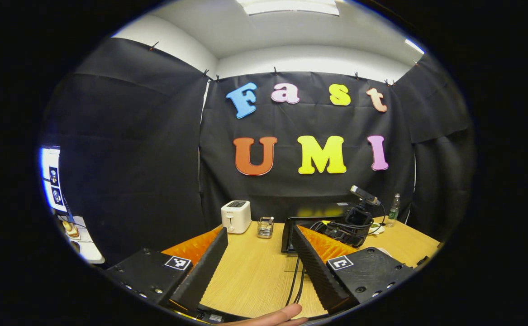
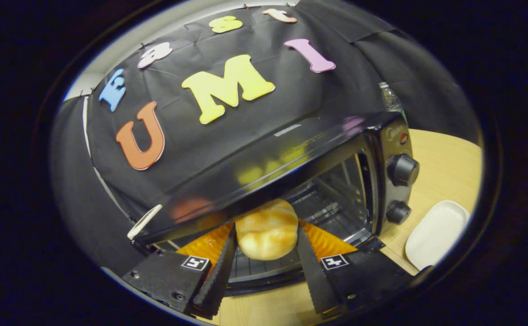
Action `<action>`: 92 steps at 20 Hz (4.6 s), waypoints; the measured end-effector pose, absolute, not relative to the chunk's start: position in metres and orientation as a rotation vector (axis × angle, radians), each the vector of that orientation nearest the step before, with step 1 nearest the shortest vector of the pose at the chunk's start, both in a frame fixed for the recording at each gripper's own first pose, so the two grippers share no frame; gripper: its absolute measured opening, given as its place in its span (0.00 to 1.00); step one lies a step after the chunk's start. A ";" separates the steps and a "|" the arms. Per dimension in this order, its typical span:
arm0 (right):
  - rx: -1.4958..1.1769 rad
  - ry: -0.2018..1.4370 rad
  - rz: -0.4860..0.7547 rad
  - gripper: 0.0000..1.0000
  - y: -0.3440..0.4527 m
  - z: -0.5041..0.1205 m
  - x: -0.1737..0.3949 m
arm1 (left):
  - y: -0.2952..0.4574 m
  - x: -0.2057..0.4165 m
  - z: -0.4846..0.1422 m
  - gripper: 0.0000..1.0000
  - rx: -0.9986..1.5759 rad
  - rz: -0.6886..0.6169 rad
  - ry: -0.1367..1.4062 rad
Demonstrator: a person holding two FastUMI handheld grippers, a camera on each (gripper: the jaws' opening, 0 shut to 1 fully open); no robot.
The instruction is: Open the electric oven with the left hand, put the food in, and close the electric oven.
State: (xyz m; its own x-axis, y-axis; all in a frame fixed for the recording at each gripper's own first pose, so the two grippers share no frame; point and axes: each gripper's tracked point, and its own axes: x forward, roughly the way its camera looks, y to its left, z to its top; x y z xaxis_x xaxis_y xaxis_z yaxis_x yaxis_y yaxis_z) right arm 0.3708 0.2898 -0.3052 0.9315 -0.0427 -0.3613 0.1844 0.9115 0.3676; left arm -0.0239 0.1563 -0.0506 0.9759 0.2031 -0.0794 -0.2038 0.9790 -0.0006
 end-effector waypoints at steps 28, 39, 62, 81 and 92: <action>0.377 0.360 0.165 0.95 0.275 -0.263 0.244 | 0.106 -0.007 -0.059 0.94 0.007 0.138 0.146; 0.203 0.219 0.211 0.95 0.199 -0.151 0.115 | 0.057 0.049 -0.112 0.94 -0.050 -0.003 0.284; -0.006 -0.059 0.052 0.95 0.037 -0.022 -0.008 | -0.035 0.109 -0.330 0.94 0.003 -0.111 0.714; 0.086 -0.047 0.066 0.95 0.024 -0.040 -0.005 | -0.032 0.124 -0.326 0.96 0.000 -0.069 0.699; 0.070 -0.044 0.069 0.95 0.020 -0.041 -0.008 | -0.032 0.130 -0.310 0.96 0.008 -0.065 0.654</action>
